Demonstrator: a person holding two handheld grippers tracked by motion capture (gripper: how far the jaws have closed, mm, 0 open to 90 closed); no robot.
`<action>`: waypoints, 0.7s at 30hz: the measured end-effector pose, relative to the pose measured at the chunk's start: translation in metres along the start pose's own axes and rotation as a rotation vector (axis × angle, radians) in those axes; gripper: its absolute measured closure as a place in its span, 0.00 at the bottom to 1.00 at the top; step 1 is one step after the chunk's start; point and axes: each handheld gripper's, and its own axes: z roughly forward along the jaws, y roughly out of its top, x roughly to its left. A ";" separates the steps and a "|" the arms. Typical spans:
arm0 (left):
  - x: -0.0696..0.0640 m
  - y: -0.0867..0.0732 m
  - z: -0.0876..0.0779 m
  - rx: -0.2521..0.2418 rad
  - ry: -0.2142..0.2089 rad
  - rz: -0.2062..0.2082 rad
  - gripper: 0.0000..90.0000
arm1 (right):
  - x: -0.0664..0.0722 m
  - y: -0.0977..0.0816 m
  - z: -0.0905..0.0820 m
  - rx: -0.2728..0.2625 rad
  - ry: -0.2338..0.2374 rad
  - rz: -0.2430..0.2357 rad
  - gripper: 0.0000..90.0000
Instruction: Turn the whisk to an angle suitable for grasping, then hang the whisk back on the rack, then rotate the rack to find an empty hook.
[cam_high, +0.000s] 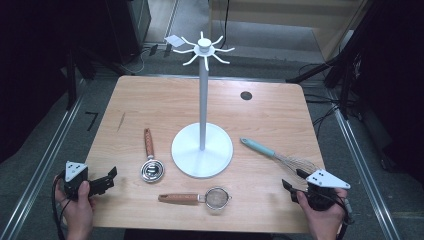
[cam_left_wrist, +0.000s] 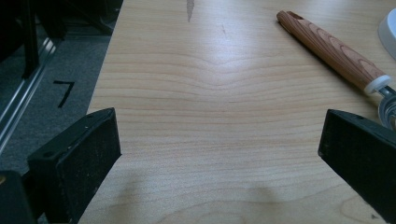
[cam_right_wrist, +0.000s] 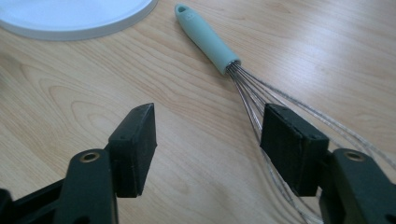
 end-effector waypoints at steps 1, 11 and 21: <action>0.000 0.000 0.000 0.001 -0.004 -0.002 0.00 | 0.000 0.004 0.000 0.014 0.003 -0.013 0.42; 0.001 0.000 0.000 0.003 -0.025 -0.003 0.00 | -0.003 0.039 0.017 0.135 0.045 -0.077 0.31; 0.001 0.000 0.001 0.010 -0.025 0.006 0.00 | -0.012 0.063 0.026 0.206 0.061 -0.166 0.39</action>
